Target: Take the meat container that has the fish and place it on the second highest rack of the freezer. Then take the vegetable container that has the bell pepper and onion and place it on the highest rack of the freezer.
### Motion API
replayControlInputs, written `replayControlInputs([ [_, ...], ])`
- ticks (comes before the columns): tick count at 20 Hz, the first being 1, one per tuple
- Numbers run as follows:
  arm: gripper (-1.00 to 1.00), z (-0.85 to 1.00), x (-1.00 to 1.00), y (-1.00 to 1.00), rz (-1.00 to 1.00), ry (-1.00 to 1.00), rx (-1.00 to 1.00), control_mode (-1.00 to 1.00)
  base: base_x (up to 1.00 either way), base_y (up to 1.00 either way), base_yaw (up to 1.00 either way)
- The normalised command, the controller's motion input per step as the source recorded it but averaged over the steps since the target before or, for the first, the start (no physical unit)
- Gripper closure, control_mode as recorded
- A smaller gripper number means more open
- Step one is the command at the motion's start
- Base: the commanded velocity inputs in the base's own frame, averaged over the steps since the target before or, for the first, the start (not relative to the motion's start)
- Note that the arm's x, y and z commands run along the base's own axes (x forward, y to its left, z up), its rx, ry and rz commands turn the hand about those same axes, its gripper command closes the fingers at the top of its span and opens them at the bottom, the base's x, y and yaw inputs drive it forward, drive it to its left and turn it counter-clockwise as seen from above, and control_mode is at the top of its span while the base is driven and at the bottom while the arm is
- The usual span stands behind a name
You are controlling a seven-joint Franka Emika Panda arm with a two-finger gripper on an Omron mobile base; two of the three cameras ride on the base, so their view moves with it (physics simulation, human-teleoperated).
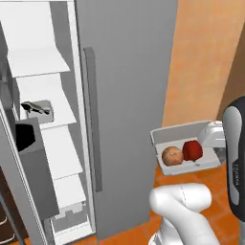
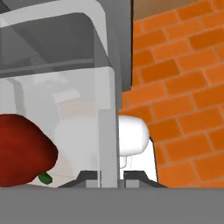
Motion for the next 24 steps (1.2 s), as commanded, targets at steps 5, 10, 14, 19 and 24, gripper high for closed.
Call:
replayControlInputs([
  [5,1.00,0.00,0.00,0.00,0.00,0.00,0.00,1.00,0.02,0.00,0.68],
  [10,1.00,0.00,0.00,0.00,0.00,0.00,0.00,1.00,0.15,0.00,0.36],
  [14,1.00,0.00,0.00,0.00,0.00,0.00,0.00,1.00,0.44,0.07,0.21],
  [19,1.00,0.00,0.00,0.00,0.00,0.00,0.00,1.00,0.28,0.16,0.11],
  [24,1.00,0.00,0.00,0.00,0.00,0.00,0.00,1.00,0.39,0.11,0.09],
])
